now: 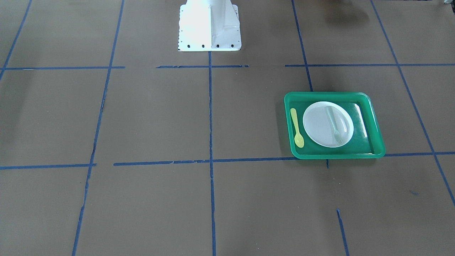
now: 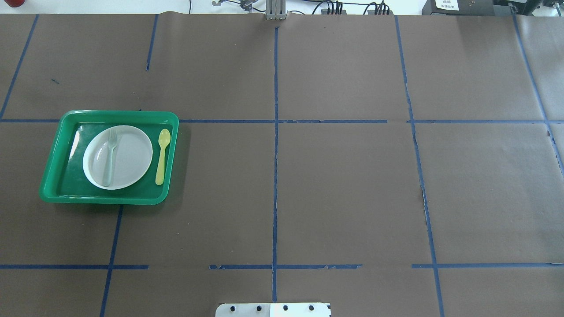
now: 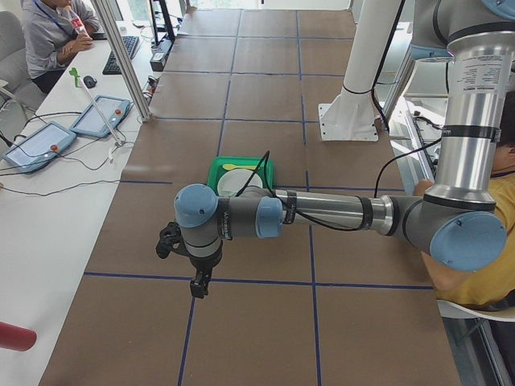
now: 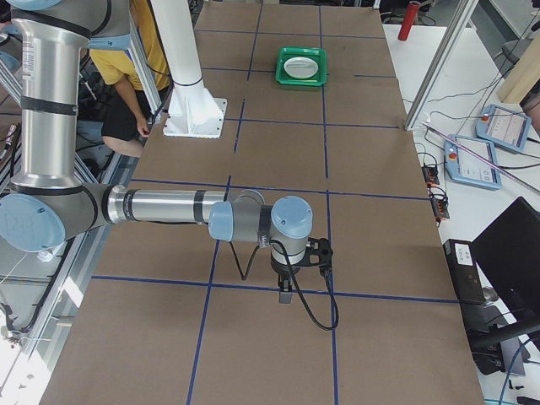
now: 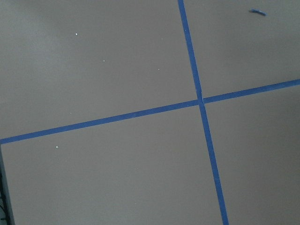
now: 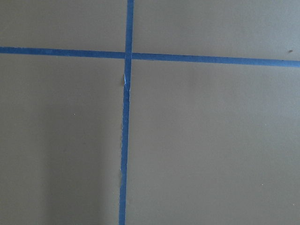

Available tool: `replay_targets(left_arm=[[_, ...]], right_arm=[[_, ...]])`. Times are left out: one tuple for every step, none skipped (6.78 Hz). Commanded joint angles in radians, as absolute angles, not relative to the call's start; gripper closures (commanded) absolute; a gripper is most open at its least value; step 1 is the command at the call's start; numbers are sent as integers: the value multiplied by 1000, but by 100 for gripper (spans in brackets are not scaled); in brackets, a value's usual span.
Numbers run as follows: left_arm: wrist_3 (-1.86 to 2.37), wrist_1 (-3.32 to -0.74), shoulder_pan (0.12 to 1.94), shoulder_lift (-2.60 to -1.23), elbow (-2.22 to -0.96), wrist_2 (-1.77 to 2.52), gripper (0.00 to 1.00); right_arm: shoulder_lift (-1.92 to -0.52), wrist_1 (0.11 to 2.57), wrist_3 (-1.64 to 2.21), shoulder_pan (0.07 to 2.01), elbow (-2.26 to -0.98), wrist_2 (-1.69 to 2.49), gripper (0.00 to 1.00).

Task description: Place fork

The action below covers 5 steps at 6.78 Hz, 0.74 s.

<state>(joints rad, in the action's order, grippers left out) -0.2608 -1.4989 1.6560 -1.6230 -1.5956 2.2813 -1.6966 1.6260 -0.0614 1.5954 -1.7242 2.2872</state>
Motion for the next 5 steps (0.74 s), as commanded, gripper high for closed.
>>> replay_targets(left_arm=[[-255, -1488, 1655, -1626, -1608, 2284, 0], [-256, -1483, 1655, -1623, -1615, 2286, 0], [-252, -1486, 1654, -1621, -1596, 2289, 0], [-252, -1486, 1655, -1617, -1606, 2325, 0], [-157, -1480, 1655, -1617, -1615, 2423, 0]], right_arm=[[-1697, 1626, -60, 1595, -1724, 2287, 0], [-1697, 1626, -61, 1595, -1724, 2287, 0], [-1697, 1626, -61, 1595, -1724, 2287, 0], [-1697, 1626, -61, 1595, -1724, 2287, 0], [-1697, 1626, -60, 1595, -1724, 2287, 0]])
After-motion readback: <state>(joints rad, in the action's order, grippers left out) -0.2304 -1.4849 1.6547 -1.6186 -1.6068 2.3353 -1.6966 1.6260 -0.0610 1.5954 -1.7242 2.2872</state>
